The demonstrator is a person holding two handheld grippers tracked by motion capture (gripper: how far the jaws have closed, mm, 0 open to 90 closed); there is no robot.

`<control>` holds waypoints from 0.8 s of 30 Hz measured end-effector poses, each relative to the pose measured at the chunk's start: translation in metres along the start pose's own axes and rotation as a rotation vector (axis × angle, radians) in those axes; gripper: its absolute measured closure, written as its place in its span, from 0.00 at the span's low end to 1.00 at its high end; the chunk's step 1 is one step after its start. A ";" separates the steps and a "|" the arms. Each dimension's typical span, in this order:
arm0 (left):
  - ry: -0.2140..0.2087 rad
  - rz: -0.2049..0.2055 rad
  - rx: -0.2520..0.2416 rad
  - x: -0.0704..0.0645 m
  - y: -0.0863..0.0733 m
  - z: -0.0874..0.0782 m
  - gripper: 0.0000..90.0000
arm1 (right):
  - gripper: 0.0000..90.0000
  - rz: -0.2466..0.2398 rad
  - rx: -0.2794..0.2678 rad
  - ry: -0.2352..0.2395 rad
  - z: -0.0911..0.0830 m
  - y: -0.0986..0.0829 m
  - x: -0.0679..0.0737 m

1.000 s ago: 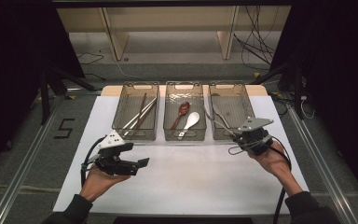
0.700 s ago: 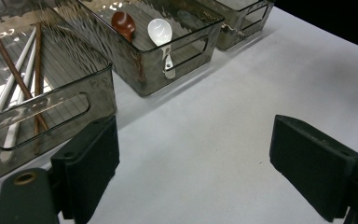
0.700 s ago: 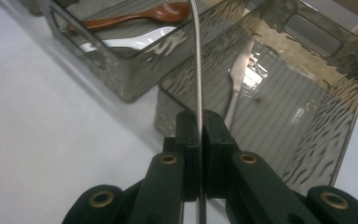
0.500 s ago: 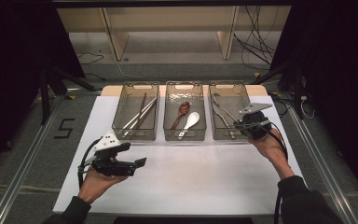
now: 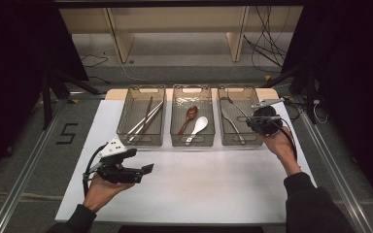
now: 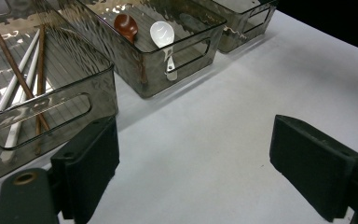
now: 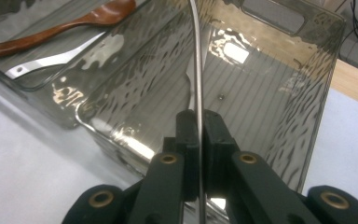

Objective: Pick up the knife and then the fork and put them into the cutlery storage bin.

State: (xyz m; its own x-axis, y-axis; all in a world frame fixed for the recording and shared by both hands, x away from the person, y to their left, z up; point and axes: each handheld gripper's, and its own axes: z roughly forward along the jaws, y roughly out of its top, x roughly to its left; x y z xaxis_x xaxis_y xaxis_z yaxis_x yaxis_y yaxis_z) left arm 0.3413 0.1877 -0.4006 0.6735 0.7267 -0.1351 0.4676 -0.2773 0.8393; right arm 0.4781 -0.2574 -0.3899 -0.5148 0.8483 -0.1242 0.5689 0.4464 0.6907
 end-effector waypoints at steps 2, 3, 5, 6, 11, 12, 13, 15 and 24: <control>0.000 0.004 0.002 0.000 0.000 0.000 0.17 | 0.97 -0.001 0.010 -0.007 0.005 0.002 0.000; 0.000 0.004 0.002 0.000 0.000 0.000 0.17 | 0.97 0.004 0.013 -0.008 0.006 0.003 0.001; 0.000 -0.001 -0.001 0.000 0.000 0.000 0.17 | 0.97 0.010 0.017 -0.014 0.009 0.005 0.000; 0.000 -0.001 -0.001 0.000 0.000 0.000 0.17 | 0.97 0.015 0.019 -0.014 0.010 0.006 0.000; 0.000 0.004 0.002 -0.001 0.000 0.000 0.17 | 0.97 0.027 0.030 -0.023 0.015 0.008 -0.004; 0.000 0.006 0.004 -0.001 0.000 0.001 0.17 | 0.97 0.035 0.034 -0.023 0.015 0.008 -0.005; 0.000 0.006 0.005 -0.002 0.000 0.001 0.17 | 0.97 0.038 0.036 -0.026 0.016 0.008 -0.006; 0.000 0.004 0.004 -0.002 0.000 0.001 0.17 | 0.97 0.051 0.039 -0.024 0.017 0.009 -0.007; 0.000 0.004 0.005 -0.002 0.000 0.001 0.17 | 0.97 0.084 0.064 -0.025 0.028 0.011 -0.014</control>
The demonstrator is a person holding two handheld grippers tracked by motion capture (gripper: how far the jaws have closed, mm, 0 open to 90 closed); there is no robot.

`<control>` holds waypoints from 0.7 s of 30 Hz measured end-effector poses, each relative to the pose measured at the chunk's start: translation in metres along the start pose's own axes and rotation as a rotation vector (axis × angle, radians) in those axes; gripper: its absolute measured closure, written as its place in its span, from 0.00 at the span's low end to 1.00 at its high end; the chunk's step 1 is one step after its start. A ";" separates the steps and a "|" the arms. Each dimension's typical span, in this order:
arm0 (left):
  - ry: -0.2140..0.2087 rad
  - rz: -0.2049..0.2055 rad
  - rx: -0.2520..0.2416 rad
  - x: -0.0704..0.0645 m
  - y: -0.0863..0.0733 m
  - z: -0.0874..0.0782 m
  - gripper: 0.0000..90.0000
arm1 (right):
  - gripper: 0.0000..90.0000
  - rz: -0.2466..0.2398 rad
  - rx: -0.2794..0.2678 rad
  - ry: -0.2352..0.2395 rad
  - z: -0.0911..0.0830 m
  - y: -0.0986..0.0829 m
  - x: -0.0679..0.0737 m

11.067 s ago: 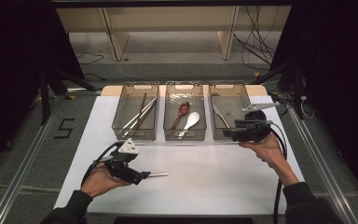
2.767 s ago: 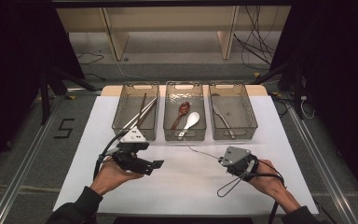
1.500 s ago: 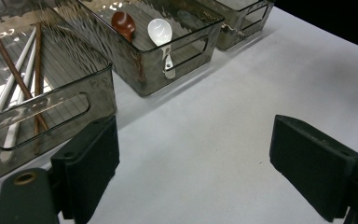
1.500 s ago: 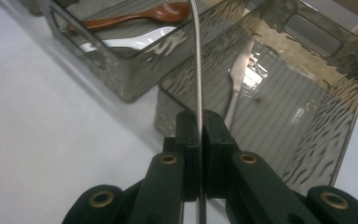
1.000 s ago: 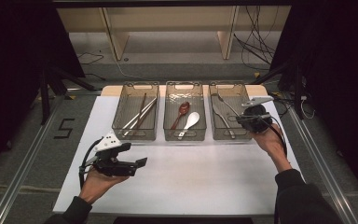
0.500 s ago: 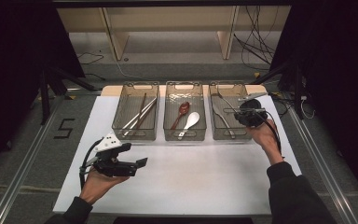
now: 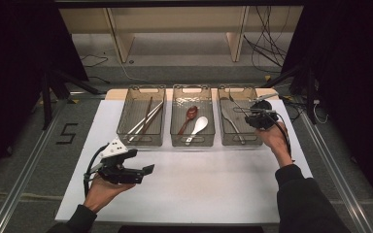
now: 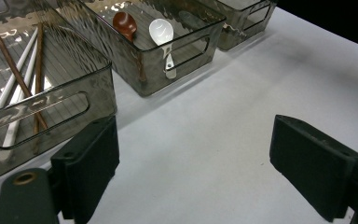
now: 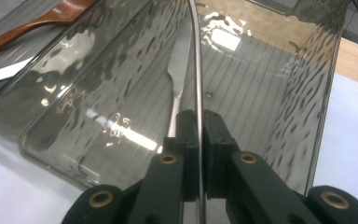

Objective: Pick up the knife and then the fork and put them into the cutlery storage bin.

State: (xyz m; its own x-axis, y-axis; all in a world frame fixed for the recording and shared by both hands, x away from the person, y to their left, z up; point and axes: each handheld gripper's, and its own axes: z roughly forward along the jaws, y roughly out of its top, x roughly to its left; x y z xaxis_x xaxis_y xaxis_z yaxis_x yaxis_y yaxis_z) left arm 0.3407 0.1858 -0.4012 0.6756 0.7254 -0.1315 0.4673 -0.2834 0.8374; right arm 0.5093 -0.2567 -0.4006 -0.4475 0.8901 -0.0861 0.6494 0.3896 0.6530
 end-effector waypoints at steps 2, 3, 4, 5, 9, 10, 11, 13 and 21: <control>-0.001 0.001 0.001 0.000 0.000 0.000 0.17 | 0.97 0.008 0.000 -0.003 0.001 0.001 -0.001; -0.001 0.001 0.001 0.000 0.000 0.000 0.17 | 0.97 0.011 0.003 -0.005 0.002 0.002 -0.001; -0.001 0.001 0.001 0.000 0.000 0.000 0.17 | 0.97 0.014 0.004 -0.007 0.003 0.002 -0.001; -0.001 0.001 0.002 0.000 0.000 0.000 0.17 | 0.97 0.016 0.007 -0.008 0.004 0.003 -0.001; -0.001 0.000 0.001 0.000 0.000 0.000 0.17 | 0.93 0.029 0.018 -0.020 0.009 0.004 0.000; -0.001 -0.001 0.002 0.000 0.000 0.000 0.17 | 0.85 0.039 0.011 -0.015 0.010 0.004 -0.001; -0.001 -0.002 0.002 0.000 0.000 0.000 0.17 | 0.77 0.056 0.007 -0.004 0.010 0.005 -0.001; -0.001 -0.003 0.002 0.000 0.000 0.000 0.16 | 0.76 0.060 0.004 0.006 0.009 0.005 -0.001; -0.004 -0.004 0.002 0.000 0.000 -0.001 0.16 | 0.63 0.041 -0.058 0.052 -0.010 0.003 0.000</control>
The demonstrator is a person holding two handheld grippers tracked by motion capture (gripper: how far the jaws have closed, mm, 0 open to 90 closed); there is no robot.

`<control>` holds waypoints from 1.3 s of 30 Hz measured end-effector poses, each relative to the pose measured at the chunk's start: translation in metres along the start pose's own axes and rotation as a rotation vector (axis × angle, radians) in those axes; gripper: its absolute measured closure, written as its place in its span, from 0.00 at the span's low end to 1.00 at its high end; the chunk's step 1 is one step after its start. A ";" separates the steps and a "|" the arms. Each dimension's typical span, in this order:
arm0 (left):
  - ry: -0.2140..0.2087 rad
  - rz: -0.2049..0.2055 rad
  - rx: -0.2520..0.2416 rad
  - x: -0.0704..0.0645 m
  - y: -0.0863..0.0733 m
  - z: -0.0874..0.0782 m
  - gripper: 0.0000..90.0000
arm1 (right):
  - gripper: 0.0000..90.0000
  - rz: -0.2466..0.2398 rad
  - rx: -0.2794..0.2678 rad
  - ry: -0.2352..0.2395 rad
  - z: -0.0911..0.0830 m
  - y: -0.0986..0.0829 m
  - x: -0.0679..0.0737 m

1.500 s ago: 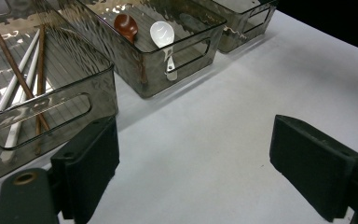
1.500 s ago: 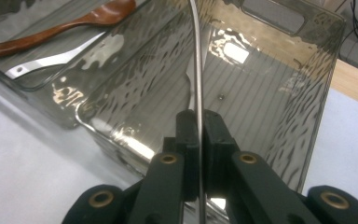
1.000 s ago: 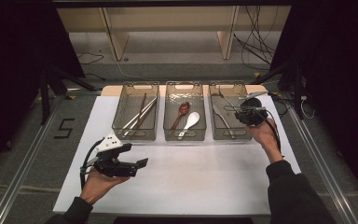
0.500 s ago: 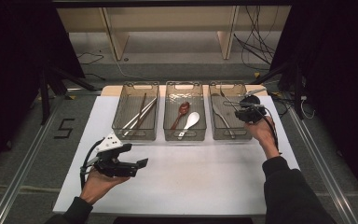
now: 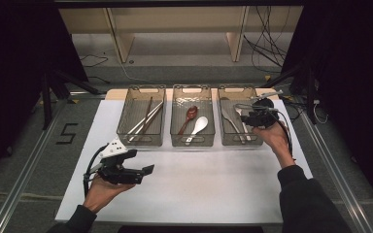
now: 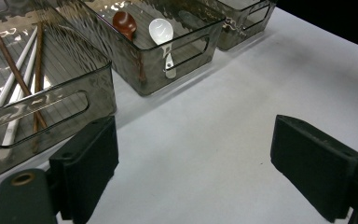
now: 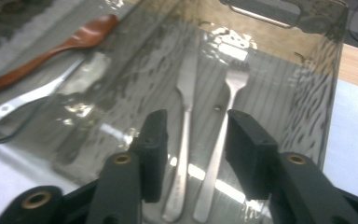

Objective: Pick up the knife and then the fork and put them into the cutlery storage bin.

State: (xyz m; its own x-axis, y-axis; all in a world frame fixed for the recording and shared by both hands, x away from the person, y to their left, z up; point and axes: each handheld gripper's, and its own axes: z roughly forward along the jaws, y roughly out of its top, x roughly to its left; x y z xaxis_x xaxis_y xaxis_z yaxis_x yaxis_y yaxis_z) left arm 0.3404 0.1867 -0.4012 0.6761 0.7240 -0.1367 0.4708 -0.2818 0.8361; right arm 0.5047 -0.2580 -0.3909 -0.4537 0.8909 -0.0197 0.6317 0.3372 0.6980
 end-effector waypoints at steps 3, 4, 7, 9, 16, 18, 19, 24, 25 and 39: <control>-0.003 -0.007 -0.004 0.000 0.000 0.000 0.16 | 0.56 0.004 -0.028 0.039 -0.010 -0.002 0.005; -0.002 -0.006 -0.003 0.000 0.000 0.000 0.16 | 0.54 0.005 -0.038 0.055 -0.013 -0.003 0.007; -0.007 -0.001 -0.002 0.000 0.000 0.000 0.16 | 0.49 0.007 -0.075 0.100 -0.024 -0.008 0.016; -0.008 0.000 -0.002 0.000 0.000 0.000 0.16 | 0.46 0.008 -0.095 0.137 -0.030 -0.013 0.021; -0.012 -0.005 -0.004 0.000 0.000 0.002 0.16 | 0.40 -0.009 -0.160 0.183 -0.047 -0.024 0.041; -0.014 -0.001 -0.004 0.000 0.000 0.002 0.16 | 0.39 -0.011 -0.175 0.196 -0.050 -0.025 0.045; -0.015 0.000 -0.003 0.000 0.001 0.002 0.16 | 0.39 -0.018 -0.182 0.199 -0.052 -0.026 0.048; -0.017 -0.002 -0.002 0.001 0.001 0.003 0.16 | 0.37 -0.018 -0.203 0.233 -0.058 -0.031 0.058; -0.017 -0.005 -0.004 0.001 0.001 0.003 0.16 | 0.36 -0.017 -0.205 0.243 -0.058 -0.033 0.059; -0.040 -0.009 -0.006 0.000 0.000 0.004 0.16 | 0.31 -0.018 -0.238 0.283 -0.070 -0.052 0.069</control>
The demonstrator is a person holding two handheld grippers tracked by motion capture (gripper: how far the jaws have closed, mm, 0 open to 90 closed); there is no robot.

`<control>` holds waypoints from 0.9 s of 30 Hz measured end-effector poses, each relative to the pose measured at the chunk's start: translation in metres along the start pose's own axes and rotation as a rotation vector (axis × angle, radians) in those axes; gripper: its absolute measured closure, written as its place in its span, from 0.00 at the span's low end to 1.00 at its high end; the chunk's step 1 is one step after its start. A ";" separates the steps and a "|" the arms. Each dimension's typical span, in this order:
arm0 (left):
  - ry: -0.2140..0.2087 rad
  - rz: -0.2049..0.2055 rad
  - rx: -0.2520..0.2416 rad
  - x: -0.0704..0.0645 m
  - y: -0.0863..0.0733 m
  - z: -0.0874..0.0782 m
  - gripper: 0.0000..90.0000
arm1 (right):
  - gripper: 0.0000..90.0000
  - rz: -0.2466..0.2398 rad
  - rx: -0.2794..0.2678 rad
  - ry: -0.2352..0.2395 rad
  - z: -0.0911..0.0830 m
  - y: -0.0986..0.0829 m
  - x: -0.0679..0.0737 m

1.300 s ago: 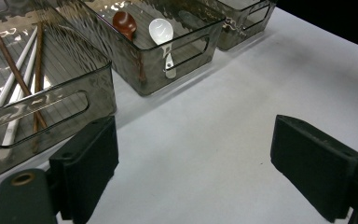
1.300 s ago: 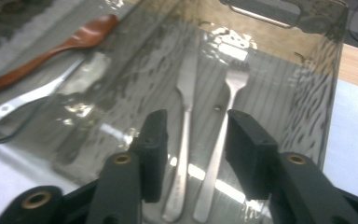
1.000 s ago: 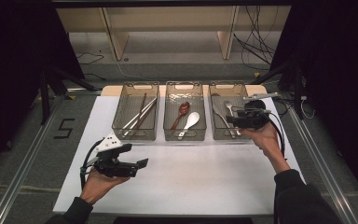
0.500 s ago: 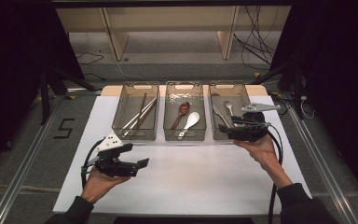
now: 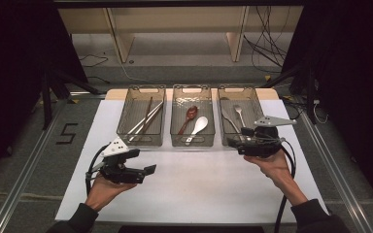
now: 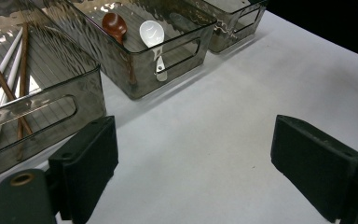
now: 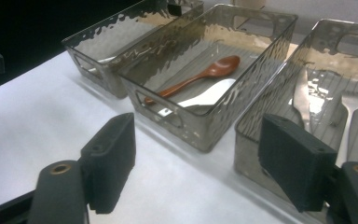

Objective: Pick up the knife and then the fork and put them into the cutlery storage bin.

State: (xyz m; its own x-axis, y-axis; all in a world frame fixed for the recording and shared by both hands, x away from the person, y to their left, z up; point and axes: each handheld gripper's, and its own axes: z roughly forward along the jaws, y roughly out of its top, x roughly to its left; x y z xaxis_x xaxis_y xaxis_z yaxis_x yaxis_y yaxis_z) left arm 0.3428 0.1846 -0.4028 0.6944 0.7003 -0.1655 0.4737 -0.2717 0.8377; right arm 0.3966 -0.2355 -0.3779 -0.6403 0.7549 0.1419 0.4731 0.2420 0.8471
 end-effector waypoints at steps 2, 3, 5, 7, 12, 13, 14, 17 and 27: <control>-0.001 -0.001 -0.007 -0.001 -0.001 -0.001 0.16 | 0.31 -0.003 -0.004 0.001 -0.001 -0.003 0.003; -0.001 -0.001 -0.008 -0.002 -0.001 -0.002 0.16 | 0.31 -0.005 -0.003 0.001 -0.003 -0.003 0.004; -0.006 -0.002 -0.009 -0.002 -0.001 -0.003 0.16 | 0.30 -0.010 -0.010 0.009 -0.006 -0.005 0.008; -0.006 -0.013 -0.004 -0.002 -0.002 -0.002 0.16 | 0.30 -0.014 -0.025 0.008 -0.009 -0.007 0.010; -0.016 -0.024 -0.005 -0.002 -0.002 -0.002 0.16 | 0.30 -0.007 -0.038 0.017 -0.014 -0.015 0.012; -0.020 -0.023 -0.004 -0.002 -0.002 -0.003 0.16 | 0.30 -0.004 -0.037 0.017 -0.014 -0.017 0.012; -0.020 -0.019 -0.001 -0.002 -0.002 -0.003 0.16 | 0.30 0.001 -0.035 0.017 -0.015 -0.019 0.012; -0.020 -0.020 0.002 -0.003 -0.003 -0.002 0.16 | 0.29 0.009 -0.041 0.020 -0.018 -0.023 0.012; -0.034 -0.022 0.005 -0.005 -0.006 -0.001 0.16 | 0.27 0.010 -0.076 0.043 -0.028 -0.037 0.024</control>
State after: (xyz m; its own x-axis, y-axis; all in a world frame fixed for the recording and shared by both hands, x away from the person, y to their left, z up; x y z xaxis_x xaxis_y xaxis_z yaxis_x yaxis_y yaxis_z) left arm 0.3357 0.1835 -0.4059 0.7015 0.6835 -0.2016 0.4921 -0.2600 0.8308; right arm 0.3471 -0.2439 -0.3909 -0.6619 0.7298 0.1711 0.4336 0.1866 0.8816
